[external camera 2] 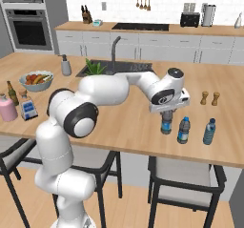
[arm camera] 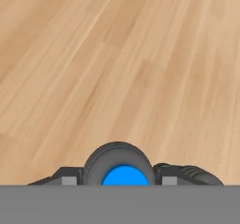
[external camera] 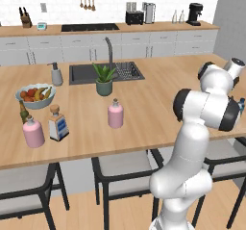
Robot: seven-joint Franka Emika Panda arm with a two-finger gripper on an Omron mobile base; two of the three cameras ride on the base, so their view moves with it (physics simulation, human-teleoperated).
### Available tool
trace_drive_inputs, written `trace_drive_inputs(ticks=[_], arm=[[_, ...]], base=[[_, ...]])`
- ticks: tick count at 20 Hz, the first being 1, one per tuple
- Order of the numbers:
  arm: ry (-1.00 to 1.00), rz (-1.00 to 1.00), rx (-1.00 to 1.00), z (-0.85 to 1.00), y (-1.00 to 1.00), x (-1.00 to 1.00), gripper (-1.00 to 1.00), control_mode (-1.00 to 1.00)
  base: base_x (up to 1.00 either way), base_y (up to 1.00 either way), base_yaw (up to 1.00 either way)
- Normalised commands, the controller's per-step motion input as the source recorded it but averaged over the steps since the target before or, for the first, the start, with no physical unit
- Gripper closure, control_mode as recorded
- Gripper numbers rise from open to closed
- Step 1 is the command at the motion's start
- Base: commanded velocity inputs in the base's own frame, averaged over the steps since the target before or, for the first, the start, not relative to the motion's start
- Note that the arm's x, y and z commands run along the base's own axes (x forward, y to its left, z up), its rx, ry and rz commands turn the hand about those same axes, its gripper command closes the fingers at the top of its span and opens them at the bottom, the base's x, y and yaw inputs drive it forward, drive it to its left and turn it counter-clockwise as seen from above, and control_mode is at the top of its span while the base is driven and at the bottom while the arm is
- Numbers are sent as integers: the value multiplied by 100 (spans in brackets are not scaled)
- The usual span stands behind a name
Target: Move the plastic bottles in the middle to the plastics group, and the glass bottles in the middle to the glass group.
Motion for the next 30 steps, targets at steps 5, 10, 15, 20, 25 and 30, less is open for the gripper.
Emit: trace_drive_inputs(ticks=[5,10,15,20,25,30], arm=[[-12,0,0,-42,35,0,100,-100],[-7,0,0,-40,14,-7,100,-100],[0,0,-1,-8,0,-1,100,-100],[0,0,-4,12,-13,0,100,-100],[0,-1,0,1,-12,1,100,-100],[0,0,0,-18,-6,0,100,-100]], base=[[0,0,0],[0,0,0],[0,0,0],[0,0,0],[0,0,0],[0,0,0]])
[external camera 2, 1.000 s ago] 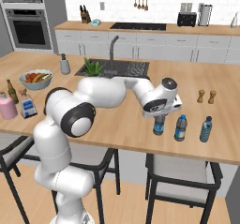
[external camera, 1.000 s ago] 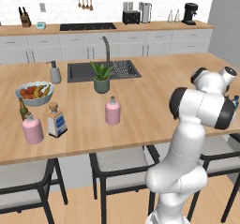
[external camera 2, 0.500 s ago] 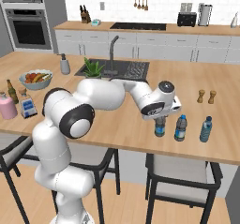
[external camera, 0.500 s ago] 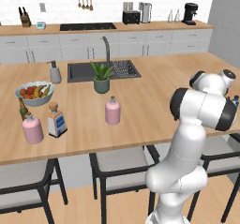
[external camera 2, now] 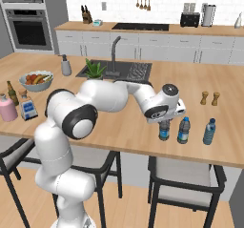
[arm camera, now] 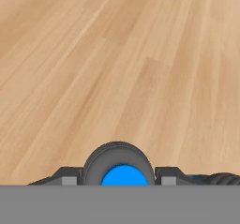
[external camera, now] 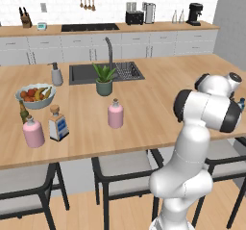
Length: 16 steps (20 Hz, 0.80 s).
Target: Move the plastic bottles in the middle to the plastics group, and the glass bottles in the middle to the glass group.
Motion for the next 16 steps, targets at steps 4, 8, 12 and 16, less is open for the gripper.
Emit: trace_drive_inputs(ticks=[4,8,12,16], arm=[[0,0,0,-51,0,0,100,-100],[0,0,0,-34,0,0,100,-100],[0,0,0,-13,0,0,100,-100],[0,0,0,0,0,0,-100,-100]], base=[[0,0,0],[0,0,0],[0,0,0],[0,0,0]])
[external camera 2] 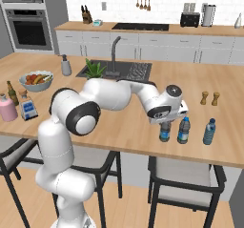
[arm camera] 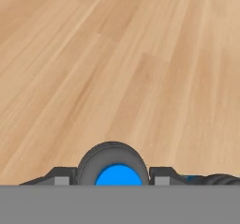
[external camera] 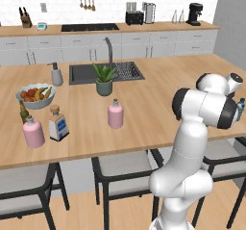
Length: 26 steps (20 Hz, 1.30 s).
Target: Move the plastic bottles in the middle to the plastics group, and the glass bottles in the middle to the glass group.
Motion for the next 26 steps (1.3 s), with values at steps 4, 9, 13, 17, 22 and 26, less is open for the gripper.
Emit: trace_drive_inputs(ticks=[4,9,13,17,22,26], arm=[[-1,0,0,2,0,-4,-100,-100],[0,0,-3,14,0,0,-100,-100],[0,0,-3,26,0,0,-100,-100],[0,0,-4,55,7,0,-100,-100],[0,0,0,39,41,0,-100,-100],[0,0,1,27,41,0,-100,-100]], base=[[0,0,0],[0,0,0],[0,0,0],[0,0,0],[0,0,0],[0,0,0]])
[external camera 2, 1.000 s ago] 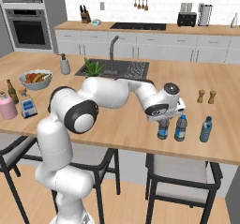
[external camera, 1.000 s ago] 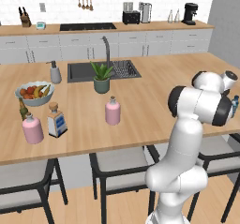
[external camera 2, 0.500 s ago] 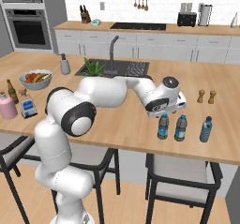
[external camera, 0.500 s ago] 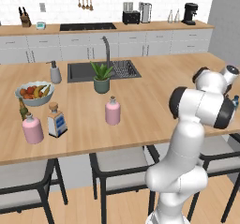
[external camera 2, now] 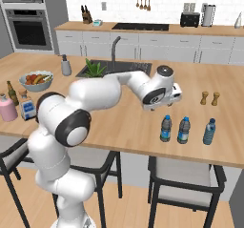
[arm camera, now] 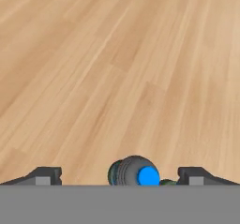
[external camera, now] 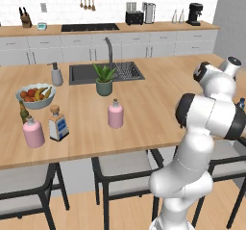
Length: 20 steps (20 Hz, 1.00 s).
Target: Move the plastic bottles in the middle to the plastics group, and the glass bottles in the middle to the glass group.
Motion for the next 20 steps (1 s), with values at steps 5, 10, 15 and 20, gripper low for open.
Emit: trace_drive_inputs(ticks=[5,10,15,20], arm=[[-10,0,2,0,74,2,-100,-100],[-12,-1,8,-3,96,9,-100,-100],[-2,-2,10,0,100,1,-100,-100],[6,0,6,6,100,0,-100,-100]], base=[[0,0,0],[0,0,0],[0,0,0],[0,0,0]])
